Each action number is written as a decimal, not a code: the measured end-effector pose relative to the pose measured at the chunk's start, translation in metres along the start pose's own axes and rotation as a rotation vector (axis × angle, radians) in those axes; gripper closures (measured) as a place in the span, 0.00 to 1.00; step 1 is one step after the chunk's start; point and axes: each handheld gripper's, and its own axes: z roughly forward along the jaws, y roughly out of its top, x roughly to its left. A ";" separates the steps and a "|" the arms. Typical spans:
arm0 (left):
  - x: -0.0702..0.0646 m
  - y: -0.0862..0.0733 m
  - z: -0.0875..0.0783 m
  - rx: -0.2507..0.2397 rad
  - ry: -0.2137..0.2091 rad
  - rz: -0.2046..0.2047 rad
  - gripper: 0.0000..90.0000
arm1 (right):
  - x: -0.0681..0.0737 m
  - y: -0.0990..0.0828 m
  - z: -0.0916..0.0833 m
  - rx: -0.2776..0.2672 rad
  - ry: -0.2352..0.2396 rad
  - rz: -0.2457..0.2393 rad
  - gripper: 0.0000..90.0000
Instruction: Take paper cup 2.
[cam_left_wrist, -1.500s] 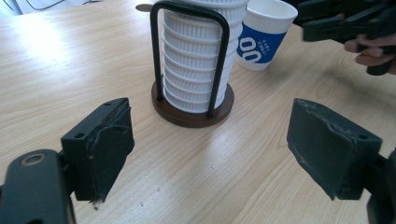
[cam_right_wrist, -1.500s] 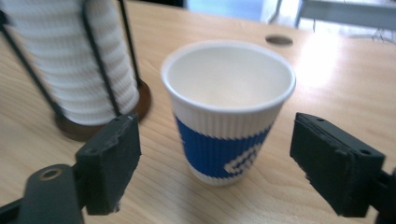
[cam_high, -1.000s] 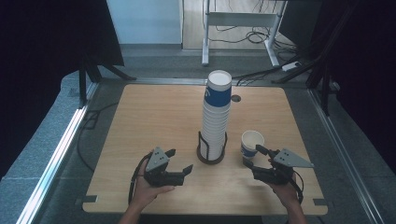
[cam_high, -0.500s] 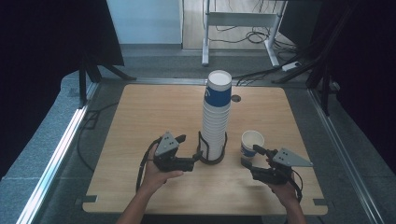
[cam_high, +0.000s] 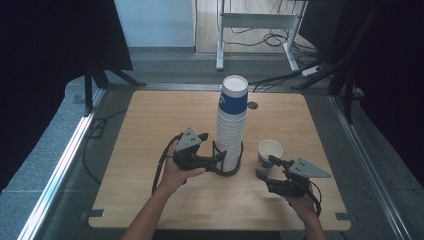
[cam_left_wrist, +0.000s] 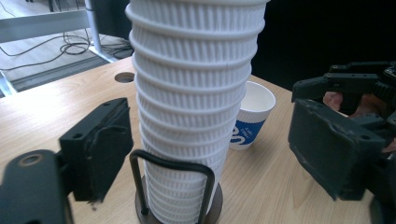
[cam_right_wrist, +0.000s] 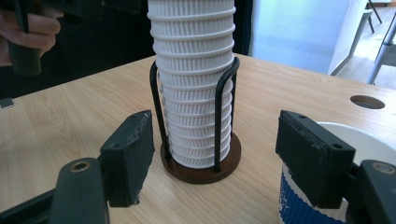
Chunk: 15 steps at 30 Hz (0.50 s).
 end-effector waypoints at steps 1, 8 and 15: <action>-0.001 0.002 0.002 0.007 -0.008 0.011 0.12 | 0.000 0.000 0.001 0.001 0.003 0.000 0.31; 0.002 0.011 0.014 0.015 -0.012 0.017 0.07 | 0.001 -0.001 0.003 0.006 0.009 -0.002 0.31; 0.010 0.019 0.034 0.041 -0.002 0.016 0.07 | 0.002 -0.002 0.006 0.011 0.017 -0.006 0.31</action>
